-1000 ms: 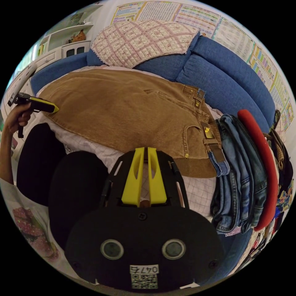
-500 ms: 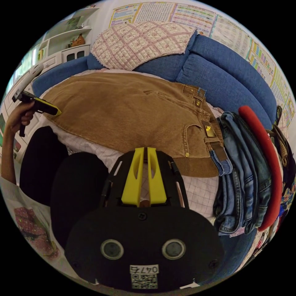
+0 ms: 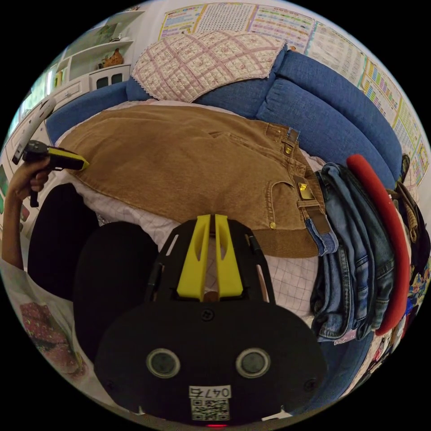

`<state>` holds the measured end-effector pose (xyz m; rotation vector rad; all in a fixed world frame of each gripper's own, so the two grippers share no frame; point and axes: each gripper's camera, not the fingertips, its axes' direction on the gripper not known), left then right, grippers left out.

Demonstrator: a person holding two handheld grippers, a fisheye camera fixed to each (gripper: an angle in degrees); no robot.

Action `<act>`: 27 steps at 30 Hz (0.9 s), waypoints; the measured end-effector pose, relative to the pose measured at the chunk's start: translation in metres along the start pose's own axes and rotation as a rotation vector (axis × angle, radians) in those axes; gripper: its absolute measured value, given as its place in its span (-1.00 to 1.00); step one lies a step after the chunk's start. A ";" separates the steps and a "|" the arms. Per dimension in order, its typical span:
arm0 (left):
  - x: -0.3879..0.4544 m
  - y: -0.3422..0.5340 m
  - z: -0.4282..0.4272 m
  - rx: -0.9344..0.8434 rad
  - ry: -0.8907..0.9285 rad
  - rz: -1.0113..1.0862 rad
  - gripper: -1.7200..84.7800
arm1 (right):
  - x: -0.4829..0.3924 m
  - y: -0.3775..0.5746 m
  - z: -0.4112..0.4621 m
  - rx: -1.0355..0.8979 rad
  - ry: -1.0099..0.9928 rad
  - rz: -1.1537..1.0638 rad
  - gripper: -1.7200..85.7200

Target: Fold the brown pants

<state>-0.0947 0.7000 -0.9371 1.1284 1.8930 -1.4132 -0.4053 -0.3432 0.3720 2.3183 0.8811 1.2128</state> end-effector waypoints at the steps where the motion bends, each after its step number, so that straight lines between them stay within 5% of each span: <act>1: 0.003 0.005 0.000 0.015 -0.022 0.017 -0.98 | 0.000 0.001 0.000 0.000 0.000 0.000 -0.97; 16: -0.059 0.054 -0.012 0.111 0.147 -0.037 -0.98 | 0.003 0.014 0.003 0.003 -0.018 0.010 -0.97; 27: -0.078 0.080 -0.027 0.142 0.110 -0.001 -0.98 | -0.001 0.016 0.003 -0.002 -0.014 0.009 -0.97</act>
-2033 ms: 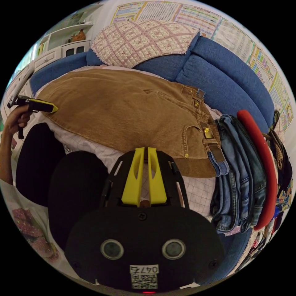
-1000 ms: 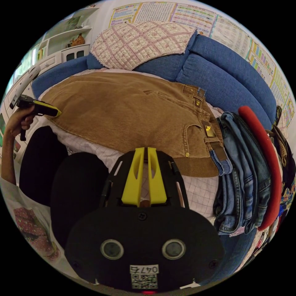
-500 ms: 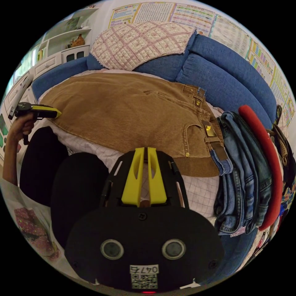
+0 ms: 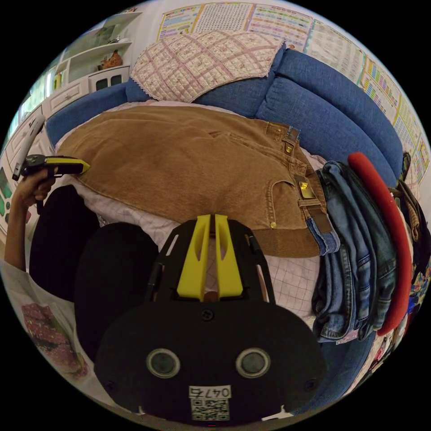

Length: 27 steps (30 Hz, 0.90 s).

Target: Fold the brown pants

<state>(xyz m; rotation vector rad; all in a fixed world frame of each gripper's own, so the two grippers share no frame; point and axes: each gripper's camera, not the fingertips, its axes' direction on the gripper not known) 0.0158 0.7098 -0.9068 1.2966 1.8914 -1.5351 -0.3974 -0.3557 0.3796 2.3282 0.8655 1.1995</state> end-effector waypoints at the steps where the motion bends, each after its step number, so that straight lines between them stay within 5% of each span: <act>1: -0.003 0.003 -0.003 0.007 -0.001 0.002 -0.98 | 0.000 0.000 0.000 0.000 0.001 0.000 -0.97; 27: -0.060 0.031 -0.049 0.031 0.018 -0.023 -0.98 | -0.005 -0.001 -0.002 -0.002 -0.002 0.006 -0.97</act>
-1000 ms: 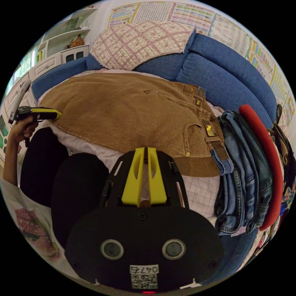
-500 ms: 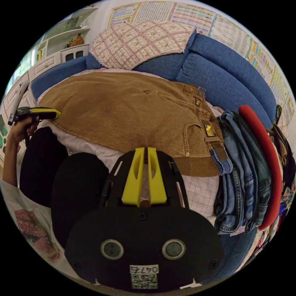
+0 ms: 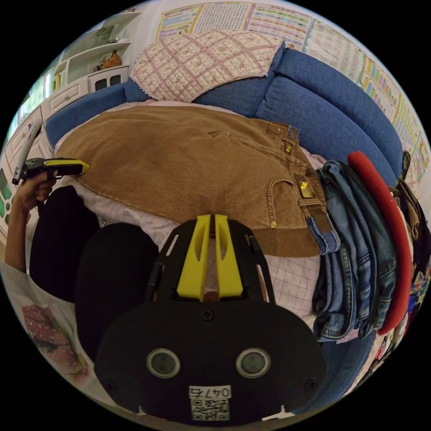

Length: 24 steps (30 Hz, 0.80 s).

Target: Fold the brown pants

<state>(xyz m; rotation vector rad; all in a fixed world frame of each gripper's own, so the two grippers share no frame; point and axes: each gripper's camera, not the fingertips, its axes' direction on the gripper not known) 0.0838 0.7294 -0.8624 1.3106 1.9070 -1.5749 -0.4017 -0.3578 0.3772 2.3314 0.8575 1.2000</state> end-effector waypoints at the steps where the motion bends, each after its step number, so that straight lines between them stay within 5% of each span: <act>1: -0.001 0.001 -0.001 0.002 -0.004 0.001 -0.98 | 0.000 0.000 0.000 0.000 -0.001 0.000 -0.97; 24: -0.022 0.014 -0.010 0.004 -0.034 0.017 -0.98 | 0.003 -0.005 -0.002 0.005 -0.011 0.006 -0.97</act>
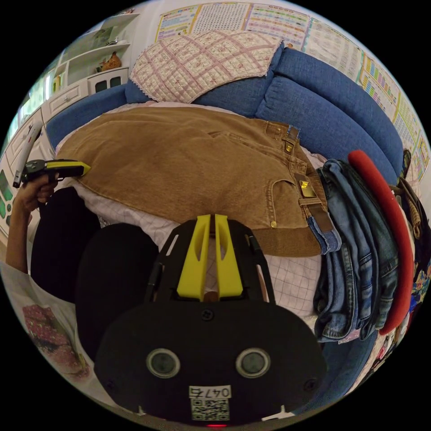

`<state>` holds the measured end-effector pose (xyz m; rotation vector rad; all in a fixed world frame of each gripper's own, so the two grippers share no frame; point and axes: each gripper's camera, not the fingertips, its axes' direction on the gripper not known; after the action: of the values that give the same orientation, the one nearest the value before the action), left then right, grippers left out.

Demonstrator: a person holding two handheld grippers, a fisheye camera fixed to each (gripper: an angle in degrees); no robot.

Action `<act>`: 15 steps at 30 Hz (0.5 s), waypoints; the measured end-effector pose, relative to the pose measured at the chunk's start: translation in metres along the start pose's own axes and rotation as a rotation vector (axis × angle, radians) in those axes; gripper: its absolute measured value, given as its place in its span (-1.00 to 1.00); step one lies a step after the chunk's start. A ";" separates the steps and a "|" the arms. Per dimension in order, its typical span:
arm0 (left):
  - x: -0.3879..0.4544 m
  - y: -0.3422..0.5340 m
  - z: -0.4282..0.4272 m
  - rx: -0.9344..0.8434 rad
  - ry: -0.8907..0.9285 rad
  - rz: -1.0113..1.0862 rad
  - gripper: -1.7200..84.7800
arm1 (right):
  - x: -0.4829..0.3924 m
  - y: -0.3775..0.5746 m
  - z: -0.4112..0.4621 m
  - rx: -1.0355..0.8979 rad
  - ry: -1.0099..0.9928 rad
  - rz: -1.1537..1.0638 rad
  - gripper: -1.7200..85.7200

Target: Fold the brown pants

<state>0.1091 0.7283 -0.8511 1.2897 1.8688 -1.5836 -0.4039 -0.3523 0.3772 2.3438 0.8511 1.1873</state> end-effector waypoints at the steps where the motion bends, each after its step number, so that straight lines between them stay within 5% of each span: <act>1: -0.001 0.001 0.000 0.000 0.001 -0.001 -0.98 | 0.000 0.000 0.000 0.000 0.000 0.001 -0.97; 15: -0.002 0.010 0.010 0.003 0.004 -0.002 -0.98 | 0.001 -0.004 -0.002 0.002 -0.005 0.004 -0.97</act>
<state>0.1156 0.7175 -0.8579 1.2935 1.8712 -1.5868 -0.4066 -0.3492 0.3767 2.3502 0.8463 1.1830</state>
